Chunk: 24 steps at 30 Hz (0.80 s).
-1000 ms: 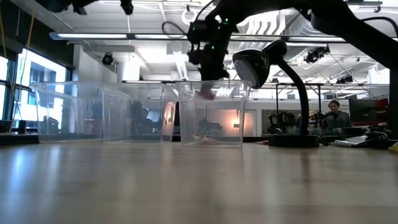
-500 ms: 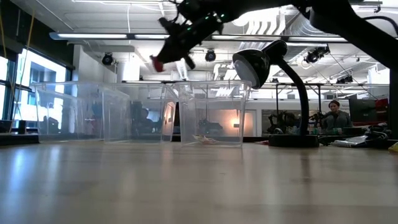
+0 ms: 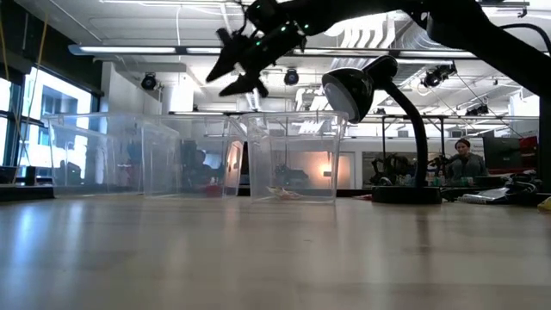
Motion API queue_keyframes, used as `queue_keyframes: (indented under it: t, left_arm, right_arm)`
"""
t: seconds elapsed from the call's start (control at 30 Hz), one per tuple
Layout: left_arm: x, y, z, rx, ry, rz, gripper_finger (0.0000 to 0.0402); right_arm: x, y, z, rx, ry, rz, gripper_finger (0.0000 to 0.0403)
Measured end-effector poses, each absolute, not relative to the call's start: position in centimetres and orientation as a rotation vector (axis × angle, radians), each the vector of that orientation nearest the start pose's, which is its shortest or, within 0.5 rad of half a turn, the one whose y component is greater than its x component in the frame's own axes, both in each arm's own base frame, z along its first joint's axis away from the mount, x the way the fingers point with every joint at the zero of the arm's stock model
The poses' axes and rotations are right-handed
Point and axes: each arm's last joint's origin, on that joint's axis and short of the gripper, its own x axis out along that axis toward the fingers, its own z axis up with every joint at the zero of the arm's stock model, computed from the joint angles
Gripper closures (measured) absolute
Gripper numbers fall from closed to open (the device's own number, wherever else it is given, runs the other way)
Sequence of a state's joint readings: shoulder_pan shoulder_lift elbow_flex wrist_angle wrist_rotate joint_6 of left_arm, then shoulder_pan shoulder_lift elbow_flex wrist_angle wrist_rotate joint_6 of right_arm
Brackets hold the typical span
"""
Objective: Sort candy
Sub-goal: Put the pink candy wrapper into the left transparent bin
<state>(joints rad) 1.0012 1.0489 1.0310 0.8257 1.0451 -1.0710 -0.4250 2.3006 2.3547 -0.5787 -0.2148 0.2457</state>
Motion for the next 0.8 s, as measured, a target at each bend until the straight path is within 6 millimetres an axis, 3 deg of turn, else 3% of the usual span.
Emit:
queue_keyframes:
  t: [0.1, 0.23, 0.33, 0.5, 0.8]
  left_arm:
    - [12.4, 14.8, 44.7, -0.366, -0.33, -0.25, 0.0117]
    - [12.6, 15.0, 44.4, -0.374, -0.31, -0.237, 0.0117]
    - [12.8, 15.3, 44.1, -0.369, -0.292, -0.21, 0.0117]
    - [13.2, 16.1, 43.2, -0.393, -0.266, -0.162, 0.0117]
    - [13.8, 17.0, 42.4, -0.456, -0.234, -0.145, 0.0117]
  right_arm:
    - [45.2, -21.9, 35.9, 0.375, 0.418, -0.286, 0.0151]
    - [40.5, -23.3, 40.6, 0.342, 0.371, -0.473, 0.0149]
    - [37.4, -24.6, 41.9, 0.321, 0.416, -0.666, 0.0149]
    - [32.7, -28.0, 41.5, 0.434, 0.52, -0.863, 0.0149]
    - [24.8, -34.6, 37.6, 0.722, 0.692, -1.032, 0.0148]
